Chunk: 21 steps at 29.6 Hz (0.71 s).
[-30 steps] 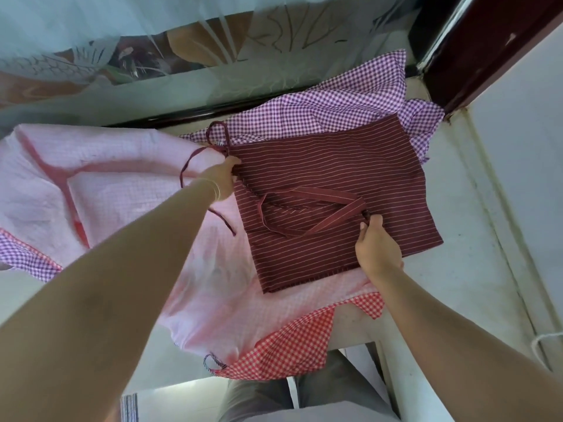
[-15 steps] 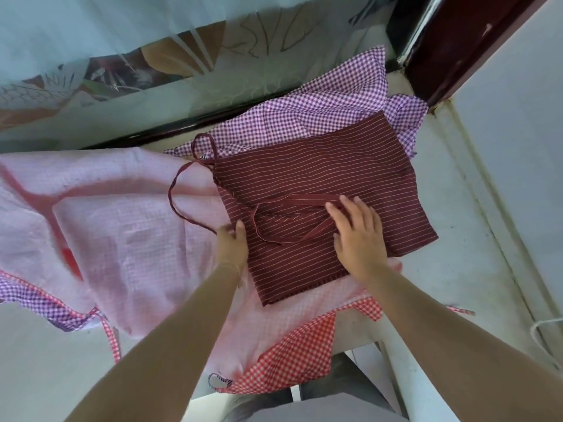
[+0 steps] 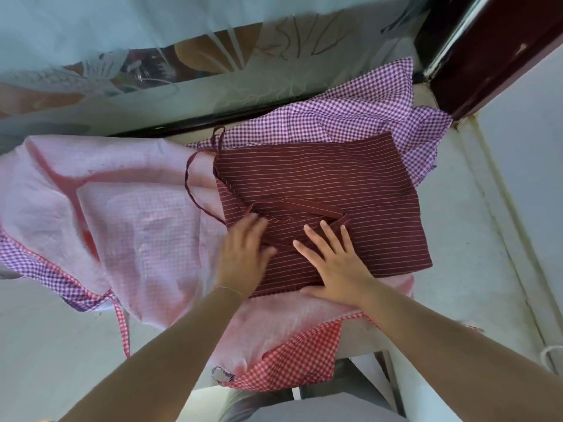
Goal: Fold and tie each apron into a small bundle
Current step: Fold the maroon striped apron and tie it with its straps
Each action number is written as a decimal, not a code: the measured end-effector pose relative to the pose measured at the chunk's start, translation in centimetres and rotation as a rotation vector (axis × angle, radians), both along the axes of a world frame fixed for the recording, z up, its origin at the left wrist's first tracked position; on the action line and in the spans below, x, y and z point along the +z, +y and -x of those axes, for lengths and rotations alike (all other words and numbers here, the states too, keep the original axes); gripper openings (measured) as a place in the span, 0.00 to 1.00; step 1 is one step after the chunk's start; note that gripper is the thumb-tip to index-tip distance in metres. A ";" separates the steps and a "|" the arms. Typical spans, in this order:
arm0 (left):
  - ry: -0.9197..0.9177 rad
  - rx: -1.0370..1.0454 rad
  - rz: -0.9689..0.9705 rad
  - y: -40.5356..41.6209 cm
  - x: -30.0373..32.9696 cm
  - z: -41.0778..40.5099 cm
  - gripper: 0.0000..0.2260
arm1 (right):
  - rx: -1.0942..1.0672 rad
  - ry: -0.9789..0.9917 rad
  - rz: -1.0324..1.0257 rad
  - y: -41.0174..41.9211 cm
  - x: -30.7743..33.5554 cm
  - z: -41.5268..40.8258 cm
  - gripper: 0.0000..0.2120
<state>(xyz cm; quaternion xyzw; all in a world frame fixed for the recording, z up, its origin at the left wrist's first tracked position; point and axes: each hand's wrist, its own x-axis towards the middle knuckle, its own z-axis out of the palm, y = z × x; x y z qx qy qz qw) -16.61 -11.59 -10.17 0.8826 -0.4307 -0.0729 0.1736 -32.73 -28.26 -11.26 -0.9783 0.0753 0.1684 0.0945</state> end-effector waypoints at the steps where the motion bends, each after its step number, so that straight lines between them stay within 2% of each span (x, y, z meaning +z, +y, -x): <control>1: -0.038 -0.208 -0.097 -0.1 -0.4 1.1 0.30 | -0.007 0.046 0.006 -0.1 -0.3 0.2 0.47; 3: -0.038 -0.453 -0.396 0.0 -1.4 2.9 0.36 | -0.032 0.124 0.007 -0.4 -0.7 0.7 0.48; 5: 0.000 -0.480 -0.574 0.3 -2.5 3.6 0.38 | -0.068 0.186 0.014 -0.6 -0.8 1.2 0.48; 10: 0.024 -0.363 -0.649 0.2 -1.8 3.2 0.34 | -0.161 0.296 0.019 -0.6 0.2 1.0 0.37; 13: 0.116 -0.336 -0.645 -0.1 -1.0 2.7 0.31 | -0.215 0.335 -0.016 -1.2 1.5 0.0 0.35; 15: 0.261 -0.339 -0.663 -0.8 -0.1 1.9 0.30 | -0.251 0.435 -0.075 -1.8 3.1 -1.3 0.33; 19: 0.810 -0.247 -0.700 -2.7 4.6 0.7 0.20 | -0.188 0.733 -0.166 -4.2 6.7 -3.5 0.23; 21: 0.881 -0.283 -0.832 -3.2 6.7 0.5 0.17 | -0.035 0.860 -0.138 -5.4 8.6 -4.4 0.18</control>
